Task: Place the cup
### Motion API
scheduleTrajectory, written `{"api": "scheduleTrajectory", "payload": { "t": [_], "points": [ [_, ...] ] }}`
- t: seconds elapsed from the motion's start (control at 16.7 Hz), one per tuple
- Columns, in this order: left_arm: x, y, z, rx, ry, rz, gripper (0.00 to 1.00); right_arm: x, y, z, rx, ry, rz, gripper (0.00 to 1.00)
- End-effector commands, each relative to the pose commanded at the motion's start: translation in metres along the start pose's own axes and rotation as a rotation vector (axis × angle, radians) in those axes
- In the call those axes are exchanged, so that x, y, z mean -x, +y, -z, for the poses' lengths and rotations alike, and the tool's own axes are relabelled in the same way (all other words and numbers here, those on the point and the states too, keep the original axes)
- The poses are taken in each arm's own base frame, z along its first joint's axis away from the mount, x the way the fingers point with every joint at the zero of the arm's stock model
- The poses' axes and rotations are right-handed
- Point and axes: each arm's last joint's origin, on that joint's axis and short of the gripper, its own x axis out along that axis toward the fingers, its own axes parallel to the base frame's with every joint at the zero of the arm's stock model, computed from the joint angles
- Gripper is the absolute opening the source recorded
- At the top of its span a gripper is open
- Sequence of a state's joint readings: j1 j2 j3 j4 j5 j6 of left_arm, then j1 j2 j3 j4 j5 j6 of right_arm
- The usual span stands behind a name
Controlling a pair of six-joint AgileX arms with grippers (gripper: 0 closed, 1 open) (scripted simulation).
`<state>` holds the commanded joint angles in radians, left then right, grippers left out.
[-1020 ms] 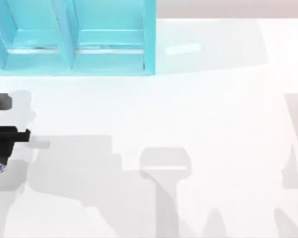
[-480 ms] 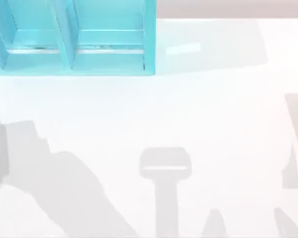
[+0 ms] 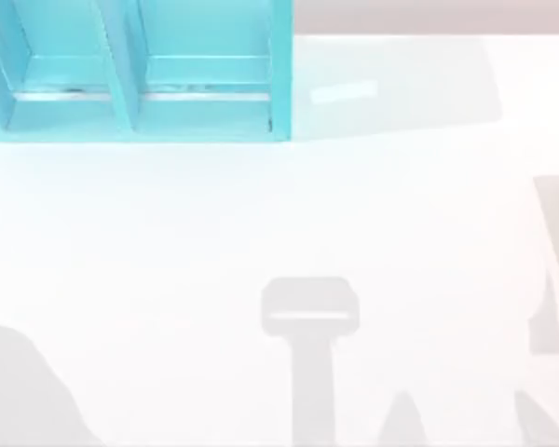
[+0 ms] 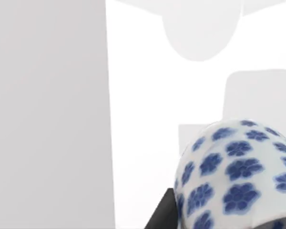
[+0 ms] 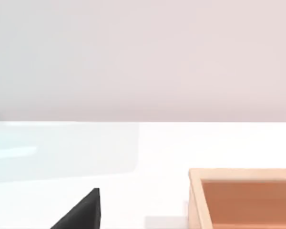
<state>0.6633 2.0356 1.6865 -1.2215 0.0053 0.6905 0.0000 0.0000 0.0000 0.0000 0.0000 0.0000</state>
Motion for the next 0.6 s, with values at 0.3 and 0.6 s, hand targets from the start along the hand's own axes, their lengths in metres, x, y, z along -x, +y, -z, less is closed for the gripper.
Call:
{"api": "scheduleTrajectory", "payload": {
  "t": [0.3, 0.6],
  "points": [
    [-0.003, -0.001, 0.0, -0.001, -0.002, -0.005, 0.0, 0.0, 0.0, 0.0, 0.0, 0.0, 0.0, 1.0],
    [-0.035, 0.0, -0.001, -0.002, -0.002, -0.003, 0.0, 0.0, 0.0, 0.0, 0.0, 0.0, 0.0, 1.0]
  ]
}}
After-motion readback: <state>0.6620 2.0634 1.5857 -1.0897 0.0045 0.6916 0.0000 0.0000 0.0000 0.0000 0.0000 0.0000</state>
